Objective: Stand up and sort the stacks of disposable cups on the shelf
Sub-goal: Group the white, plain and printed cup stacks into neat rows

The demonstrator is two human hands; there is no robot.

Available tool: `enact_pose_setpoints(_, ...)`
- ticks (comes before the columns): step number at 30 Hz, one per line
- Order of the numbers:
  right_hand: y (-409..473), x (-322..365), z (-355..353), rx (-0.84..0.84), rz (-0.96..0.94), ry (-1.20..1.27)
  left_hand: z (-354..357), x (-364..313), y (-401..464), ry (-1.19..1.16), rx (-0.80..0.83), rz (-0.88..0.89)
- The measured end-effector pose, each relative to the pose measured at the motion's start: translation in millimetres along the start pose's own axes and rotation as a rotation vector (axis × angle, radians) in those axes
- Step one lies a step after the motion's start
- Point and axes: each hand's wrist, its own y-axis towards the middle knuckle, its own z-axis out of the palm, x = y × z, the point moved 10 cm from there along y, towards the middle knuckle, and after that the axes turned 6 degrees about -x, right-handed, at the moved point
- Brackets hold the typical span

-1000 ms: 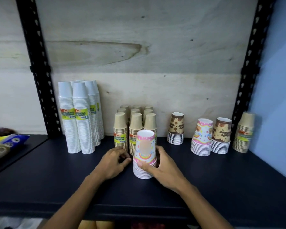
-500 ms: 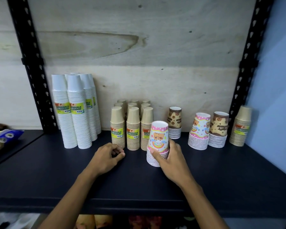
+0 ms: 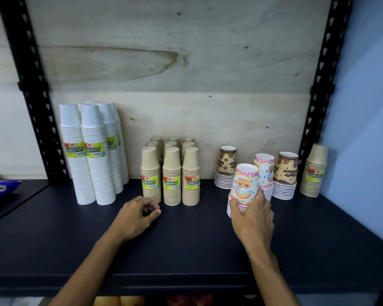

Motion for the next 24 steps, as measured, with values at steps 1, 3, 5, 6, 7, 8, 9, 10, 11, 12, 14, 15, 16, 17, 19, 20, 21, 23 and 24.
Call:
enact_pose_setpoints(1, 1, -2, -3, -0.005, 0.004, -0.009, 0, 0, 0, -0.001, 0.001, 0.002)
enact_pose_setpoints(3, 3, -4, -5, -0.004, -0.003, -0.026, 0, 0, 1, 0.003, 0.002, 0.005)
enact_pose_setpoints(5, 2, -4, -5, 0.008, -0.019, -0.052, 1, 0, 1, 0.003, 0.004, 0.007)
enact_pose_setpoints(6, 3, -4, -5, 0.015, -0.026, -0.065, 1, 1, 1, 0.002, 0.006, 0.005)
enact_pose_setpoints(7, 3, -4, -5, 0.023, -0.033, -0.072, 1, 1, 1, 0.001, 0.008, 0.005)
enact_pose_setpoints(8, 4, -6, -6, 0.032, -0.036, -0.072, 2, 1, 1, 0.001, 0.009, 0.006)
enact_pose_setpoints(9, 6, -9, -8, 0.038, -0.038, -0.07, 2, 1, 1, 0.002, 0.01, 0.008)
enact_pose_setpoints(10, 8, -12, -9, 0.044, -0.036, -0.069, 2, 1, 1, 0.005, 0.01, 0.009)
enact_pose_setpoints(11, 11, -17, -12, 0.043, -0.034, -0.068, 2, 1, 1, 0.007, 0.01, 0.01)
enact_pose_setpoints(12, 14, -21, -16, 0.038, -0.03, -0.068, 2, 1, 1, 0.009, 0.012, 0.01)
enact_pose_setpoints(14, 20, -31, -24, 0.018, -0.018, -0.073, 3, 1, 1, 0.011, 0.018, 0.011)
enact_pose_setpoints(15, 24, -36, -28, 0.01, -0.012, -0.075, 3, 1, 1, 0.012, 0.019, 0.015)
enact_pose_setpoints(16, 27, -39, -31, 0.008, -0.006, -0.074, 3, 0, 1, 0.016, 0.017, 0.019)
enact_pose_setpoints(17, 29, -42, -33, 0.007, -0.002, -0.069, 2, 0, 1, 0.02, 0.014, 0.024)
enact_pose_setpoints(19, 32, -45, -34, 0.02, -0.005, -0.049, 2, -1, 1, 0.024, 0.01, 0.024)
enact_pose_setpoints(20, 33, -45, -33, 0.031, -0.01, -0.029, 2, 0, 1, 0.024, 0.01, 0.023)
enact_pose_setpoints(21, 35, -47, -33, 0.04, -0.01, 0.006, 2, 0, 1, 0.024, 0.013, 0.022)
enact_pose_setpoints(23, 39, -51, -38, 0.039, 0.012, 0.118, 2, 1, 1, 0.02, 0.015, 0.019)
enact_pose_setpoints(24, 41, -52, -44, 0.018, 0.026, 0.183, 3, 1, 1, 0.017, 0.014, 0.018)
